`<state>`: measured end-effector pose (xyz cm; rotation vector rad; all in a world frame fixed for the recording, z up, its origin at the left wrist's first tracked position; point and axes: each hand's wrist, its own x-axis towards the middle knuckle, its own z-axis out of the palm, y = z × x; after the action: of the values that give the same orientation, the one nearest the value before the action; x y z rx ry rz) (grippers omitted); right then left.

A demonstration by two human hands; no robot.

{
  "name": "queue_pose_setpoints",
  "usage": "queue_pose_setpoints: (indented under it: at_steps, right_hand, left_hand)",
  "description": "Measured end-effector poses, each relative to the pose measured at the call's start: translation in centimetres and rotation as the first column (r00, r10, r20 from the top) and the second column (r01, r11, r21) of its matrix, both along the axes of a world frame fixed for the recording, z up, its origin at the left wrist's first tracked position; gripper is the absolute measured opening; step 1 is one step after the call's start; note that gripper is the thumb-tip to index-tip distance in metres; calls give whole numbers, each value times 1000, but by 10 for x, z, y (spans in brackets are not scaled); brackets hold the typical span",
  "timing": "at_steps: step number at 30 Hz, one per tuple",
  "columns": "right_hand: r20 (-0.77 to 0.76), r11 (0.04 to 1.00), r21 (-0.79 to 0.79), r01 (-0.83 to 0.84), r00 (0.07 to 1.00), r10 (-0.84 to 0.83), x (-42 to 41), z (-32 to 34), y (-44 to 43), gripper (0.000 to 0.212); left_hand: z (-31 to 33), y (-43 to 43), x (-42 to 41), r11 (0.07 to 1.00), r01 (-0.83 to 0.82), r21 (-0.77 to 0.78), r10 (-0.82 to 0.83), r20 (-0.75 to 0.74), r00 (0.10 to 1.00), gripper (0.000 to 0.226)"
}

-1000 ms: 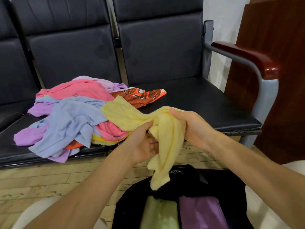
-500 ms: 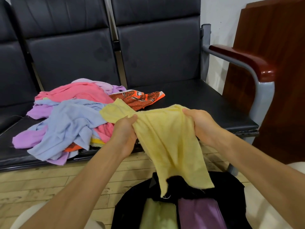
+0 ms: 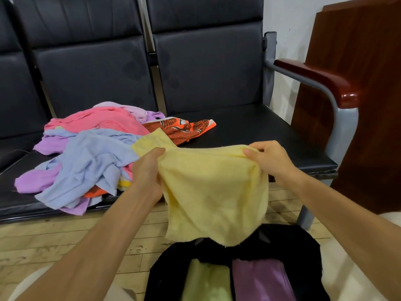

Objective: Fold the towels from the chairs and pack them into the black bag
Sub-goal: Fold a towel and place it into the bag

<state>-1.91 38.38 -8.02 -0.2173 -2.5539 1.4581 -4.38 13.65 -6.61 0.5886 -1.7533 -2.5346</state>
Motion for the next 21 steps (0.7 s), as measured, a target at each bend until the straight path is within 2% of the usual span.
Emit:
queue_pose_setpoints:
  at_steps: [2, 4, 5, 7, 8, 9, 10, 12, 14, 15, 18, 21]
  right_hand:
    - [73, 964, -249, 93, 994, -78, -1, 2, 2, 17]
    - [194, 857, -481, 186, 976, -102, -1, 6, 2, 13]
    - [231, 785, -581, 213, 969, -92, -2, 8, 3, 15]
    - [243, 679, -696, 233, 966, -82, -5, 9, 6, 16]
    - [244, 686, -685, 246, 964, -102, -6, 9, 7, 17]
    - [240, 747, -610, 265, 960, -145, -7, 8, 9, 19]
    - [208, 835, -478, 273, 959, -194, -8, 7, 11, 20]
    - [25, 963, -133, 234, 972, -233, -8, 3, 16, 26]
    - [-122, 963, 186, 193, 977, -172, -6, -1, 20, 28]
    - [-145, 939, 285, 192, 977, -155, -5, -2, 22, 28]
    - [-155, 914, 347, 209, 974, -164, -3, -1, 25, 28]
    - [-182, 963, 222, 151, 977, -111, 1, 7, 23, 32]
  left_hand:
    - [4, -3, 2, 997, 39, 69, -39, -7, 999, 16]
    - [9, -5, 3, 987, 103, 124, -101, -16, 995, 5]
    - [11, -8, 4, 981, 128, 149, -127, -17, 992, 9]
    - [15, -11, 4, 975, 147, 166, -149, 0, 989, 10]
    - [17, -14, 4, 976, 149, 159, -154, 16, 988, 11]
    - [19, -17, 3, 978, 150, 148, -156, 32, 987, 12]
    - [21, -20, 3, 978, 162, 131, -169, 48, 984, 11]
    - [21, -25, 2, 963, 242, 116, -248, 47, 968, 11]
    - [19, -29, 0, 937, 328, 118, -334, 31, 942, 22]
    - [16, -30, -1, 929, 355, 104, -360, 32, 932, 25]
    - [2, -24, -3, 926, 373, 62, -377, 69, 924, 30]
    - [-17, -13, 3, 919, 389, 59, -393, 179, 902, 30]
